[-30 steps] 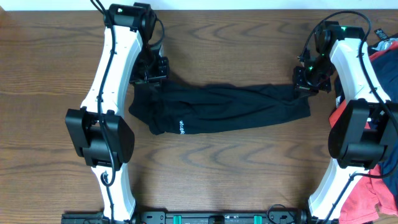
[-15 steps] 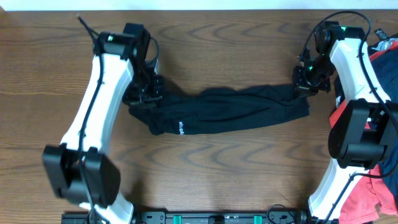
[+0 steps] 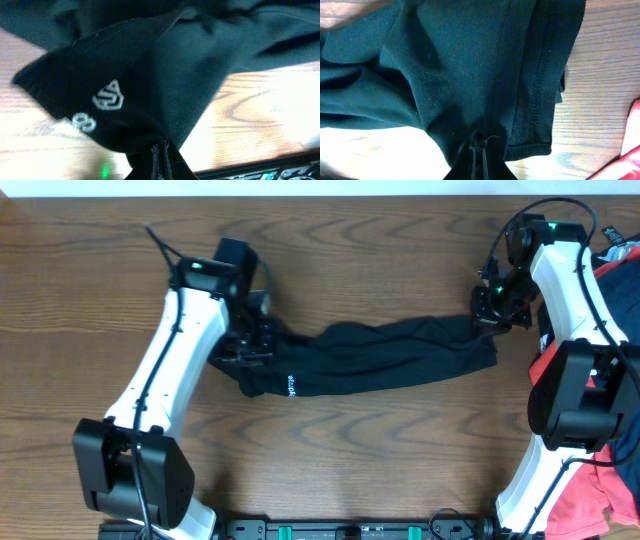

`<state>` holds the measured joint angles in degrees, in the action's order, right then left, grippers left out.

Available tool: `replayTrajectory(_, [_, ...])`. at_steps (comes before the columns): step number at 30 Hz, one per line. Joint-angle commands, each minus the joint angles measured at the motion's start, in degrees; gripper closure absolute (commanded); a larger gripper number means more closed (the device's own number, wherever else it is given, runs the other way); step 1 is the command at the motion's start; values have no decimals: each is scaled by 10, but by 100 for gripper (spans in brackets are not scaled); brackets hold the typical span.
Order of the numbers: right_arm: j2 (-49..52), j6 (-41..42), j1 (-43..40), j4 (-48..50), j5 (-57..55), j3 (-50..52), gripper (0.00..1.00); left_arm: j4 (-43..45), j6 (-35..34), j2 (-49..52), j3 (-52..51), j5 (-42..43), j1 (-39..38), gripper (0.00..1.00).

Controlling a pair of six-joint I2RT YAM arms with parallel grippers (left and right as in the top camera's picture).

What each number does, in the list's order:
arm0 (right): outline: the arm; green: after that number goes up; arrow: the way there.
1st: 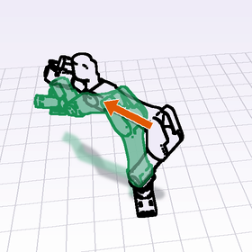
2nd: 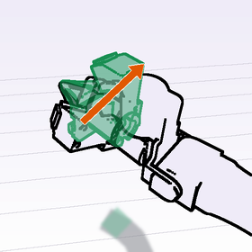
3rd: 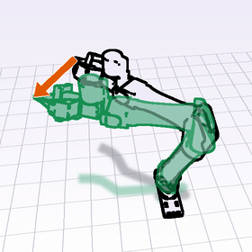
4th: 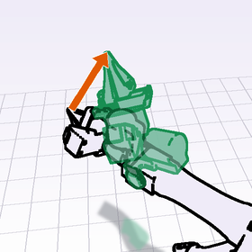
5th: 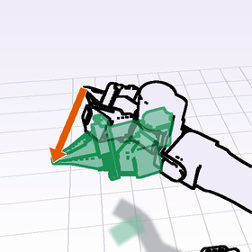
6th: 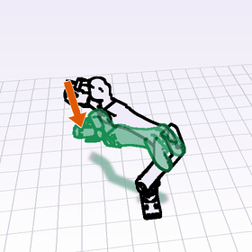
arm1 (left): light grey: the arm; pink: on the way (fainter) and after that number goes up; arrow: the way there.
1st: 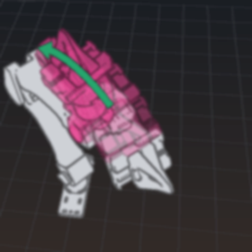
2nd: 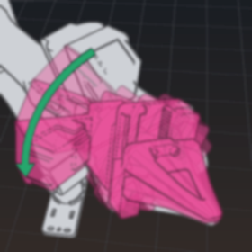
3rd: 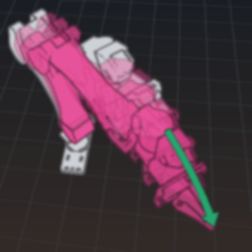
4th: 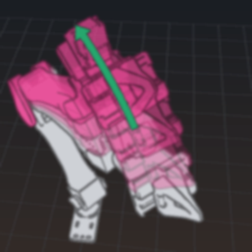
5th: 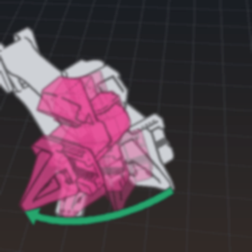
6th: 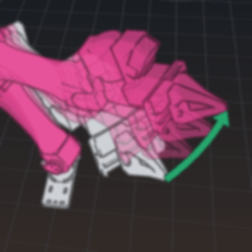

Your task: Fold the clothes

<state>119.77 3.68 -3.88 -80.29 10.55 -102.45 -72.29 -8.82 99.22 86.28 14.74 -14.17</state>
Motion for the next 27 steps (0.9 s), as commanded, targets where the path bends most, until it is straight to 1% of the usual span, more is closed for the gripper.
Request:
replayTrajectory(1, [-1,5,0,0,2,2,98,10,-13,-4,-17,-5,-28,94])
replayTrajectory(6, [-1,5,-1,-3,2,2,98,43,-44,-4,-59,-5,-44,94])
replayTrajectory(11, [-1,6,-2,-1,3,3,98,72,-47,-4,-90,-5,-44,94])
replayTrajectory(22, [-1,5,-1,13,5,32,99,100,-51,-4,-92,-25,-44,94])
replayTrajectory(27, [-1,6,-1,17,5,37,98,106,-55,-4,-92,-61,-44,94])
